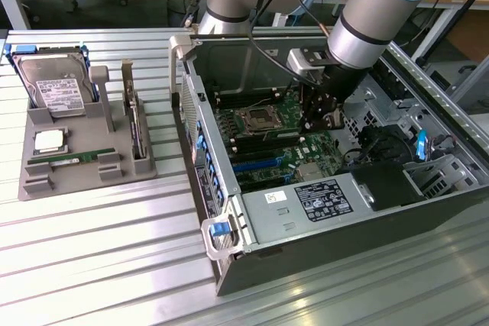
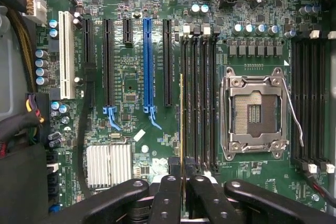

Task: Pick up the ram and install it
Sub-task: 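Insert the ram into the slot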

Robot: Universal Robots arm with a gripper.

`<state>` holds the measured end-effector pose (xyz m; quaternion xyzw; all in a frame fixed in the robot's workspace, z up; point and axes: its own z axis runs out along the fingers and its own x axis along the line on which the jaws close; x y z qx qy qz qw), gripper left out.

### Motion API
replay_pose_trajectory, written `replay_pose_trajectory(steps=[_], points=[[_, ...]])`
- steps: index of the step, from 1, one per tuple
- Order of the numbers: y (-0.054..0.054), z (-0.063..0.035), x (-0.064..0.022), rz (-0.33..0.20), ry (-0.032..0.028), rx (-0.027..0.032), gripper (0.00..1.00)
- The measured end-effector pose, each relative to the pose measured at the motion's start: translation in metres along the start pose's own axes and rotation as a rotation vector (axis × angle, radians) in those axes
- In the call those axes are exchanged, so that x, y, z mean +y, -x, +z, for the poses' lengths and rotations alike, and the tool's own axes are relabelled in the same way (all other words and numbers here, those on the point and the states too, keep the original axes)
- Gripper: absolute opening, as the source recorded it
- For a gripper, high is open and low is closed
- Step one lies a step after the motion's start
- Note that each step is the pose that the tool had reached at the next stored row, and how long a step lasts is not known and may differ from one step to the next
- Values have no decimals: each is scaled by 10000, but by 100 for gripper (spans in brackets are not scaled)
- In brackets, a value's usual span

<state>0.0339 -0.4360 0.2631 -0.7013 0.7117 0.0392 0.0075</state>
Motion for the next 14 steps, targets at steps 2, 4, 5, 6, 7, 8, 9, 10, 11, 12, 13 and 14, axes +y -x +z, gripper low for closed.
replay_pose_trajectory(steps=[2,4,5,6,7,8,9,10,11,12,13,14], points=[[-1,7,5,-1,1,4,13],[-2,10,21,-1,0,2,13],[-2,11,26,0,0,0,13],[-2,12,33,1,0,0,13],[-2,13,48,-1,-1,-2,13],[-2,14,66,0,0,0,13],[-3,15,91,0,0,0,13],[-3,17,125,0,0,-1,13],[-4,19,151,0,-1,1,13],[-4,21,170,0,0,1,13],[-4,22,181,0,0,2,13],[-5,25,197,0,0,1,13]])
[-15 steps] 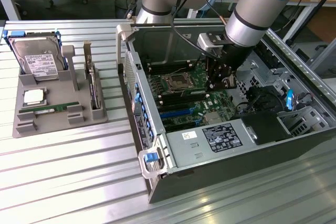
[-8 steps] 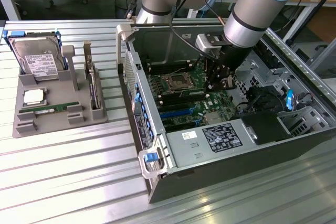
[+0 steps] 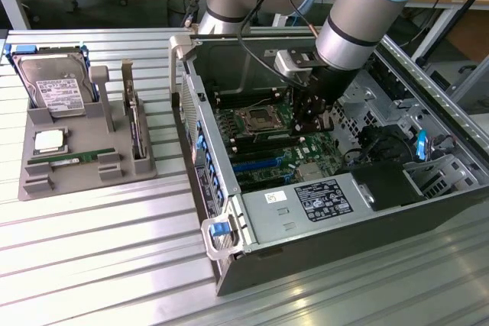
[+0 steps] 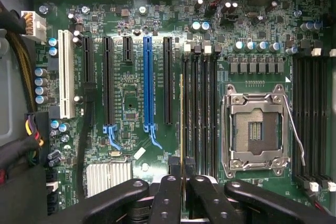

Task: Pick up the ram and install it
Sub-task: 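Insert the ram into the slot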

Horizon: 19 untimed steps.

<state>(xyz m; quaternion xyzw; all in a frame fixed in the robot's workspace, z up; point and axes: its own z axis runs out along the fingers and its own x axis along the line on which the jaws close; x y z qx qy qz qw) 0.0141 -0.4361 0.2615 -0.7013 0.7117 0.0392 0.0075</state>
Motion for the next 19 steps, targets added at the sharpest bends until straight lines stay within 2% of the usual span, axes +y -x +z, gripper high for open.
replay_pose_trajectory(steps=[3,7,8,10,14,15,19], points=[[-2,22,35,-1,0,0,13],[16,58,69,3,-2,57,13],[35,68,80,6,-2,126,13],[90,83,101,20,-8,474,13],[185,117,136,28,-11,636,13],[185,132,137,28,-11,727,13],[216,178,179,31,-12,794,13]])
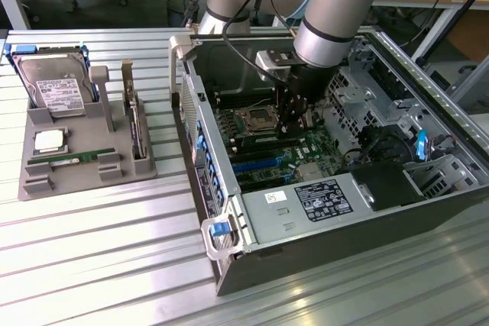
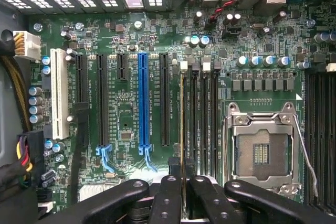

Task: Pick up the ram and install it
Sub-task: 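Insert the ram into the slot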

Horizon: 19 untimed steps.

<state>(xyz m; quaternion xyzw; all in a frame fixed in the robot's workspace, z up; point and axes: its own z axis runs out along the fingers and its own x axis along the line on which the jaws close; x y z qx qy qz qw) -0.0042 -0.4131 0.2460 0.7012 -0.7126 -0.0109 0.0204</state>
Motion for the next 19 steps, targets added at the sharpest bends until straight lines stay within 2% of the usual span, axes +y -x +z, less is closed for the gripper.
replay_pose_trajectory(steps=[10,16,19], points=[[54,85,29,-148,-3,22,13],[55,92,29,-148,-3,39,13],[55,73,29,-147,-24,36,13]])
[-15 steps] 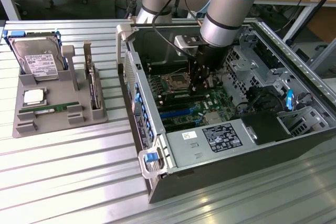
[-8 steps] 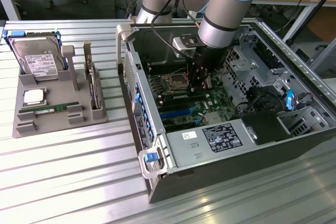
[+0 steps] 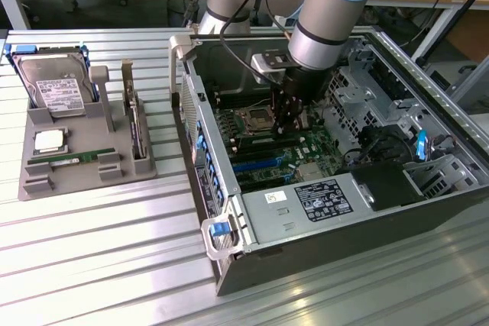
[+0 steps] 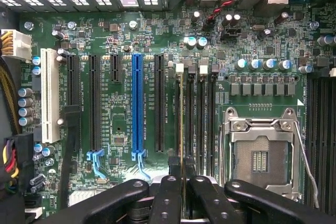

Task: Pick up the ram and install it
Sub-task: 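Insert the ram into the slot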

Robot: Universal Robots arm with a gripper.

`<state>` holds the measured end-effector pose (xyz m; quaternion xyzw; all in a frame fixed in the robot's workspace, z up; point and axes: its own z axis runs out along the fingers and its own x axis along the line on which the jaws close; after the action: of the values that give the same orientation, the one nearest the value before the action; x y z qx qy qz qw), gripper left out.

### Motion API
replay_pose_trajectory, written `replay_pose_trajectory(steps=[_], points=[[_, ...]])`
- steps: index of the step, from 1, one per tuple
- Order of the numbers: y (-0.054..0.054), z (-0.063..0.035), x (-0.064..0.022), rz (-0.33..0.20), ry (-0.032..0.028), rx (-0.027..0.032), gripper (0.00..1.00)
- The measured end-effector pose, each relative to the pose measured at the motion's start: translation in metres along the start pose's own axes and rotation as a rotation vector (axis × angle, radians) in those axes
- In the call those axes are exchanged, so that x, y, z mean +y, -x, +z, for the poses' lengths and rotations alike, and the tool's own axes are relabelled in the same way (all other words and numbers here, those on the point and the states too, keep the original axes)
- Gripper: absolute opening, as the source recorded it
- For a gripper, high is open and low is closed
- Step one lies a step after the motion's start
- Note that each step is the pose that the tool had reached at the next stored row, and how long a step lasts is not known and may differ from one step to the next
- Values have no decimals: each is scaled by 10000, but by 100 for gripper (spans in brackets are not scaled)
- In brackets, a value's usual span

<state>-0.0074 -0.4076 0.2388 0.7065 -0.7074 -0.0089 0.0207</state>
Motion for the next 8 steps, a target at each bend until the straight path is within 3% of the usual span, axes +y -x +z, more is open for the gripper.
replay_pose_trajectory(steps=[8], points=[[-1,5,1,71,0,31,13]])
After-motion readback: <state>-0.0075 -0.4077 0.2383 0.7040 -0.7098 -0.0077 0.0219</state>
